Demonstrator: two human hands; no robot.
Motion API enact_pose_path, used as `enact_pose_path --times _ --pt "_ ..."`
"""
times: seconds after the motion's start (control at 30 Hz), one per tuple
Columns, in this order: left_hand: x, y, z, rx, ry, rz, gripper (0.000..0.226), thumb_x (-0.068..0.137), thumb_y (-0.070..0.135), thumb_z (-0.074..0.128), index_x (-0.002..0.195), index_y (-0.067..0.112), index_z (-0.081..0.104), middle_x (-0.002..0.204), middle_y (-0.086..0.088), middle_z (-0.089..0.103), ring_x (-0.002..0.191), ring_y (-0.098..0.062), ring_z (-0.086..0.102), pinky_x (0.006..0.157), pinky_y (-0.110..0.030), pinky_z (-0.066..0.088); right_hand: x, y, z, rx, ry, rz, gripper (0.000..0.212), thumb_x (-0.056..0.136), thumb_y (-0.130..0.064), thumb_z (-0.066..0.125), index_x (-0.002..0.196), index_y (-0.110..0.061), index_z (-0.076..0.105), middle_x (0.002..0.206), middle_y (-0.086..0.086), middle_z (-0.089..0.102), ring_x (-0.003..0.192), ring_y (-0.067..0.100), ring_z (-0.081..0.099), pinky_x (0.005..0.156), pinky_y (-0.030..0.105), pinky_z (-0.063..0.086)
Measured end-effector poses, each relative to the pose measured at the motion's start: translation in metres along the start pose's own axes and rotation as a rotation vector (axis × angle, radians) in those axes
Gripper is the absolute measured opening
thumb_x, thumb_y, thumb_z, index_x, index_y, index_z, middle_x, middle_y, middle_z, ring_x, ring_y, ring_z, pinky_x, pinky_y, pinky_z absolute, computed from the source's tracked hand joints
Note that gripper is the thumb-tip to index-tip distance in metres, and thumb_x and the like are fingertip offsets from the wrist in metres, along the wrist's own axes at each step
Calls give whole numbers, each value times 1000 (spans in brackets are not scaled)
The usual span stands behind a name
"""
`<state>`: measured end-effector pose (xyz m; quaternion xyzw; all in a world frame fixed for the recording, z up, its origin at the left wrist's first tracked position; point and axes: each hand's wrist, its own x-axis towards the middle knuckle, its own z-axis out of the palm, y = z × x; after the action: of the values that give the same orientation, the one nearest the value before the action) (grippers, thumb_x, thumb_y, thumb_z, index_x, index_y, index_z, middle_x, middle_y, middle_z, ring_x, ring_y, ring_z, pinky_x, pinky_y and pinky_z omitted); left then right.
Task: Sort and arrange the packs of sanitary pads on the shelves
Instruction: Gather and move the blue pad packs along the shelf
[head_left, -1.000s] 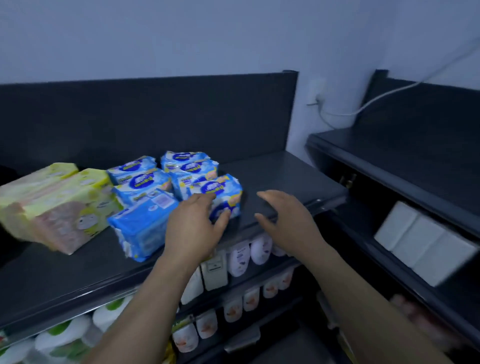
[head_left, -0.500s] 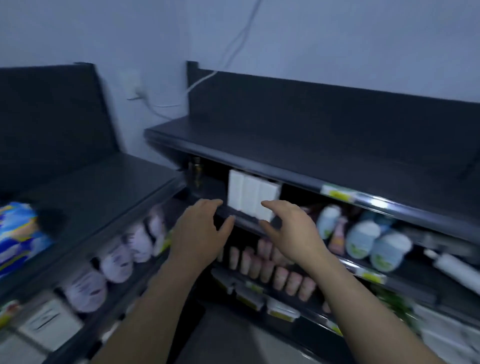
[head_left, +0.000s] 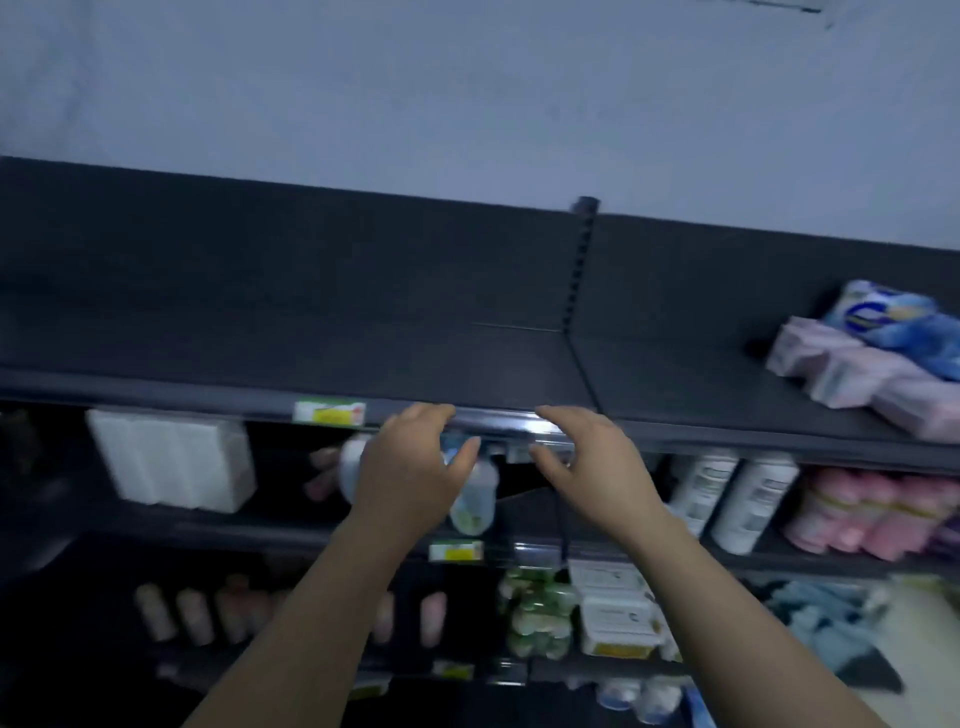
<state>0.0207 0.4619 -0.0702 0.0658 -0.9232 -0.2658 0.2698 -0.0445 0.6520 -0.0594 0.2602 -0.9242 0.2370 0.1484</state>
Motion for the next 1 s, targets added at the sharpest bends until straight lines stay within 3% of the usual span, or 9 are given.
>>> enact_pose_path --times 0.1,0.2,0.37,0.8,0.93,1.0 --pt "19 46 46 -39 -49 92 65 83 57 43 122 9 64 117 -6 66 106 -28 61 88 -37 51 -8 60 -30 -50 40 79 46 93 -33 59 137 -21 53 135 -3 56 127 16 46 97 22 34" --pt "41 92 86 -59 -137 144 50 92 46 55 132 16 57 125 -1 59 114 -23 55 92 -34 46 -14 109 -56 -90 58 154 48 94 -34 58 139 -21 51 139 -3 54 130 16 44 102 23 33" --pt "75 156 145 -90 -195 272 50 94 47 52 137 22 51 135 6 54 120 -16 51 95 -30 43 -21 178 -92 -145 132 265 48 91 -34 61 137 -20 53 137 -2 56 128 18 47 103 25 34" --pt "192 298 270 -171 -305 516 46 94 45 52 133 20 54 128 1 57 116 -23 54 92 -35 45 11 329 -179 -280 279 576 46 91 -33 60 135 -21 54 131 2 59 123 22 48 98 29 36" --pt "232 339 300 -184 -333 571 41 91 43 56 126 21 59 118 -2 60 109 -26 57 85 -35 47 28 371 -201 -299 315 623 39 88 -37 55 124 -24 61 122 0 64 117 24 54 82 27 36" --pt "247 357 317 -194 -355 591 39 91 41 57 124 19 60 116 -3 60 107 -27 57 84 -37 48 33 390 -209 -302 344 653 41 88 -35 56 127 -23 60 127 0 63 121 23 52 86 27 37"
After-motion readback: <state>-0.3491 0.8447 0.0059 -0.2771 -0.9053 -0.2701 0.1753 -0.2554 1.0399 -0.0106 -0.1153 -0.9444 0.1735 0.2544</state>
